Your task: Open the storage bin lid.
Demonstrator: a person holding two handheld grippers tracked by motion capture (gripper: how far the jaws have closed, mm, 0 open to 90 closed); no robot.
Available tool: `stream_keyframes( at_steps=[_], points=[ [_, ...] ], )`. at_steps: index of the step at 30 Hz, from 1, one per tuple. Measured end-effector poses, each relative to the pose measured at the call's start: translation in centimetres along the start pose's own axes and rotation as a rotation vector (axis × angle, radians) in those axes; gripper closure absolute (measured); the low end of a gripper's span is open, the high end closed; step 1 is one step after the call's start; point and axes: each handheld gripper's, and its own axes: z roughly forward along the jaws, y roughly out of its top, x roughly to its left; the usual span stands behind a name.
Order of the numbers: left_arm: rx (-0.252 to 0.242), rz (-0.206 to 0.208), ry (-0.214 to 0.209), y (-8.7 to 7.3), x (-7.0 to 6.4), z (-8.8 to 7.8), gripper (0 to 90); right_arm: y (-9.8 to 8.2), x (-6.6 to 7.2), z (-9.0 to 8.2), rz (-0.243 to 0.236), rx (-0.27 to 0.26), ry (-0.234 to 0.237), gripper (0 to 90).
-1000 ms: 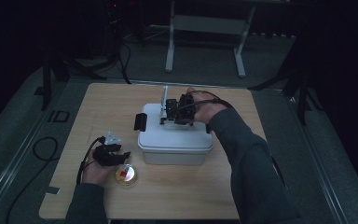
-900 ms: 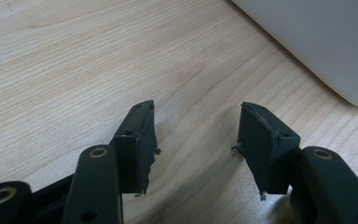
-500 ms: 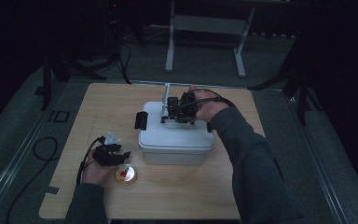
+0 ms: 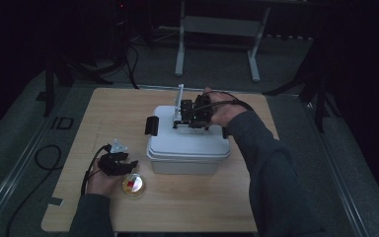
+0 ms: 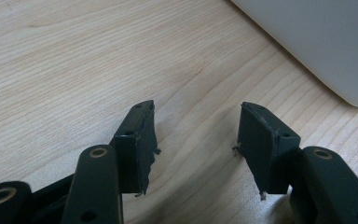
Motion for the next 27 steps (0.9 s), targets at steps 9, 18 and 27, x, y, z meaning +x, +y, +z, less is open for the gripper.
stream_keyframes(
  at_steps=[9,18,27],
  points=[
    [0.001,0.0,0.0,0.0,0.0,0.0,46.8,-0.5,-0.1,-0.5,0.008,0.003,-0.001,84.3],
    [0.001,0.0,0.0,0.0,0.0,0.0,46.7,-1.0,-0.2,-0.9,0.013,0.009,0.001,84.3],
    [0.0,0.0,0.001,0.0,0.0,0.0,46.7,-1.8,-0.3,-1.6,0.024,0.011,-0.007,84.3]
  ],
)
